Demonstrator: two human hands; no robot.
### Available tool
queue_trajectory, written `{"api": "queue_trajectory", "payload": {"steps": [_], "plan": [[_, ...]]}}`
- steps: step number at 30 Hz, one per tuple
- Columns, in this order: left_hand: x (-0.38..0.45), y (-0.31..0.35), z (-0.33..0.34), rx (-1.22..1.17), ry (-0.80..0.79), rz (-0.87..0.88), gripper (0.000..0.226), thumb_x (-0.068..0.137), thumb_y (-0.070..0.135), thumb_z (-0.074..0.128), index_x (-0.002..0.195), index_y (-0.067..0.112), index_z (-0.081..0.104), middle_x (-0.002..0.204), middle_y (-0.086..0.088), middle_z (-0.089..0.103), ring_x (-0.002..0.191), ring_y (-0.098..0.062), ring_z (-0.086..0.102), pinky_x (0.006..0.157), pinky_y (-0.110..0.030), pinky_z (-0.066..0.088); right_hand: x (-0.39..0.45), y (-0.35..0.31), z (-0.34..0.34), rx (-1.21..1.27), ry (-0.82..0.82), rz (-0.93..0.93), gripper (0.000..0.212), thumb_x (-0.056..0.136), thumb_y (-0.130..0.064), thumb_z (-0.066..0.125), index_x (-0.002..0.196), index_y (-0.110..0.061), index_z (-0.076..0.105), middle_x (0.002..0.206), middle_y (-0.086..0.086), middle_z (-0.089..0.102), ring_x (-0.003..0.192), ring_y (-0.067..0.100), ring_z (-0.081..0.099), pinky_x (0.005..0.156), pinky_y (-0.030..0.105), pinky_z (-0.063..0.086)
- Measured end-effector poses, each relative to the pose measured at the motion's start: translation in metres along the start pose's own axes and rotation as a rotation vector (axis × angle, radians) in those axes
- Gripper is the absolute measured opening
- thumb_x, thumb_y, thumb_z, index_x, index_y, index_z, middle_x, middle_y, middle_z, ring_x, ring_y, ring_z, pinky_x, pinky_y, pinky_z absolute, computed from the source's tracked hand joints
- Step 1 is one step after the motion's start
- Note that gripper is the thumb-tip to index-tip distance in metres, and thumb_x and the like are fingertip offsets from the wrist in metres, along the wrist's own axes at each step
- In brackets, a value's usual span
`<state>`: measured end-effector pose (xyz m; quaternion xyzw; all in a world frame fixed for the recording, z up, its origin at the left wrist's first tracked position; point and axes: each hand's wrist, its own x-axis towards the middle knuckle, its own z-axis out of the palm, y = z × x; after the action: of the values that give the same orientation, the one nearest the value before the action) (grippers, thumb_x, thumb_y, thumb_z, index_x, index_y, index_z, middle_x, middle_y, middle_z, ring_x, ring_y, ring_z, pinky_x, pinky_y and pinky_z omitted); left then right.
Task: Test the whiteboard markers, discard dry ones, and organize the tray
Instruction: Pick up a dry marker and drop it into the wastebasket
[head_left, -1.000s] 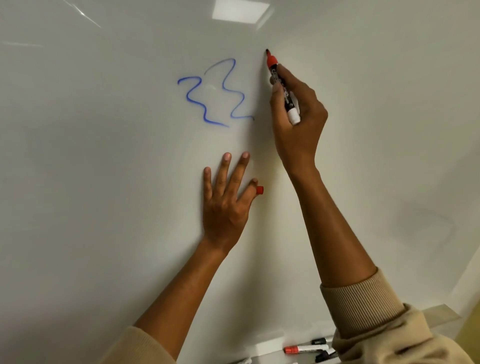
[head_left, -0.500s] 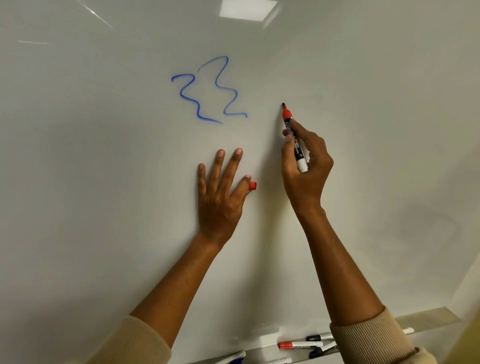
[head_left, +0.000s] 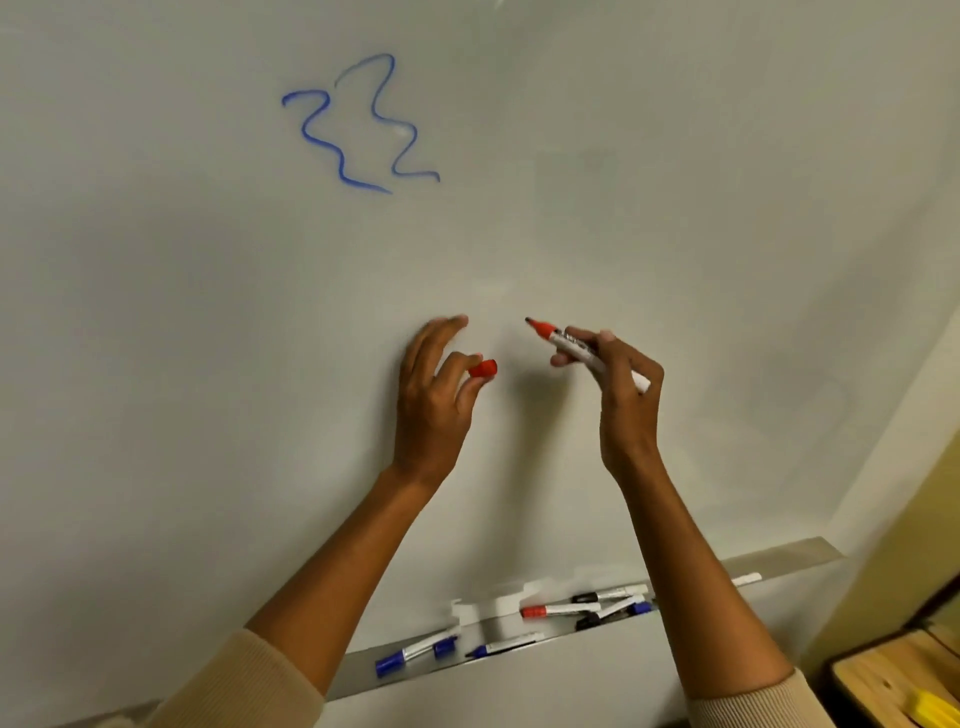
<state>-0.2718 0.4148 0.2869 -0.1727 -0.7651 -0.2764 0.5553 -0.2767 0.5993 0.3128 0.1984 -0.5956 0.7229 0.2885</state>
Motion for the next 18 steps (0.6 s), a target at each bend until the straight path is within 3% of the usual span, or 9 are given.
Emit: {"api": "queue_trajectory", "payload": {"steps": [2,4,7,10,15,18], "plan": [[-0.026,0.010,0.004,-0.125,-0.040,-0.109,0.012,0.087,0.013,0.072,0.095,0.004,0.069,0.114,-0.007,0.067,0.113,-0.022,0.059,0.095,-0.036,0.050,-0.021,0.013,-0.017,0.084,-0.023,0.074,0.045,0.106,-0.024,0.038,0.090,-0.014,0.079,0.077,0.016,0.075,0.101,0.039,0.069,0.105,0.058,0.043],[-0.051,0.017,0.008,-0.238,-0.107,-0.226,0.013,0.086,0.012,0.074,0.097,0.007,0.069,0.100,-0.001,0.069,0.097,-0.016,0.063,0.082,-0.039,0.054,-0.045,0.025,-0.032,0.090,-0.028,0.154,0.050,0.105,-0.028,0.037,0.084,-0.014,0.080,0.074,0.017,0.074,0.099,0.044,0.068,0.105,0.062,0.041],[-0.085,0.026,0.013,-0.345,-0.208,-0.339,0.012,0.086,0.015,0.073,0.097,0.013,0.069,0.094,0.009,0.069,0.090,-0.009,0.065,0.076,-0.036,0.056,-0.077,0.038,-0.052,0.052,-0.031,0.227,0.051,0.102,-0.037,0.040,0.082,-0.013,0.080,0.074,0.016,0.074,0.096,0.044,0.068,0.105,0.063,0.041],[-0.109,0.035,0.019,-0.408,-0.288,-0.412,0.013,0.087,0.019,0.071,0.099,0.016,0.070,0.094,0.013,0.070,0.089,-0.009,0.066,0.077,-0.031,0.057,-0.100,0.049,-0.067,-0.027,-0.039,0.268,0.054,0.101,-0.044,0.040,0.082,-0.013,0.080,0.078,0.015,0.075,0.098,0.038,0.069,0.105,0.061,0.042],[-0.134,0.048,0.029,-0.451,-0.424,-0.447,0.016,0.086,0.013,0.072,0.102,0.012,0.070,0.094,0.009,0.070,0.089,-0.006,0.065,0.079,-0.017,0.053,-0.127,0.057,-0.088,-0.143,-0.053,0.349,0.057,0.108,-0.028,0.035,0.079,-0.002,0.076,0.081,0.013,0.076,0.095,0.024,0.072,0.105,0.048,0.045],[-0.142,0.056,0.033,-0.495,-0.527,-0.441,0.017,0.086,0.010,0.072,0.103,0.012,0.071,0.094,0.008,0.070,0.090,-0.005,0.065,0.079,-0.015,0.052,-0.137,0.060,-0.103,-0.152,-0.081,0.432,0.058,0.108,-0.026,0.032,0.078,-0.002,0.076,0.081,0.013,0.076,0.095,0.024,0.071,0.104,0.043,0.045]]}}
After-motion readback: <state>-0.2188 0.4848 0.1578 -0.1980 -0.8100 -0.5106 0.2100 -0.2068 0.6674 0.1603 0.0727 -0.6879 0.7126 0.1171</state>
